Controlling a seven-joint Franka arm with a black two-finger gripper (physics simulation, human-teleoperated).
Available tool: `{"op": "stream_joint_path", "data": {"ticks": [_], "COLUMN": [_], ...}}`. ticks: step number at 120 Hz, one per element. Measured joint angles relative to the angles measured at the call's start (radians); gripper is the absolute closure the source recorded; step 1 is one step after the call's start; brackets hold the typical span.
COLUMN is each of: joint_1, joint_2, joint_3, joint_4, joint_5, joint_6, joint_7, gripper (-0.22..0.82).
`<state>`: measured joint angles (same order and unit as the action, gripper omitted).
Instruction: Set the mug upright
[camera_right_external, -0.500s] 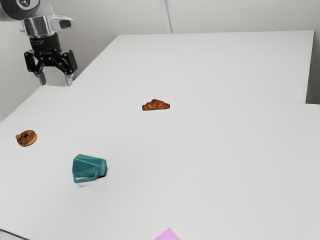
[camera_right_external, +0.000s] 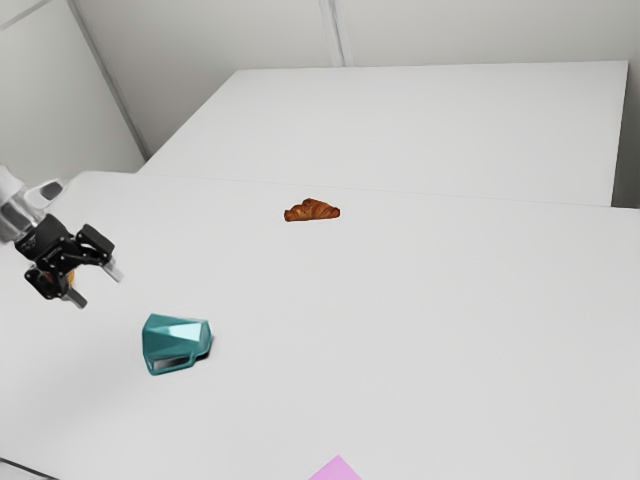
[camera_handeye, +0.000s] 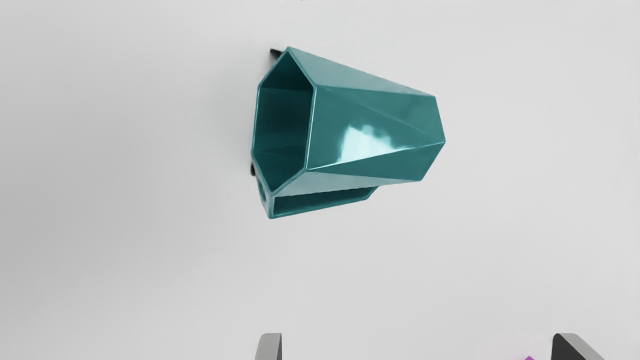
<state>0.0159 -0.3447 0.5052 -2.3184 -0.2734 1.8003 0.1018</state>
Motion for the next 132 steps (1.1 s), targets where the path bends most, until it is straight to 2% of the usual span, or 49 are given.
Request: {"op": "stream_joint_path", "data": {"ticks": [21,42,76,132], "joint_1": [0.004,0.004,-0.008,-0.011], "joint_2": [0.031,0.065,0.151,0.162], "joint_3": [0.105,0.157,0.165,0.165], "joint_4": [-0.137,-0.242,-0.268,-0.301], "joint_5": [-0.185,-0.384,-0.655,-0.759], "joint_6": [0.12,0.199,0.256,0.276], "joint_7": [0.159,0.345,0.613,0.858], "gripper": [0.02,0.02,0.02,0.02]}}
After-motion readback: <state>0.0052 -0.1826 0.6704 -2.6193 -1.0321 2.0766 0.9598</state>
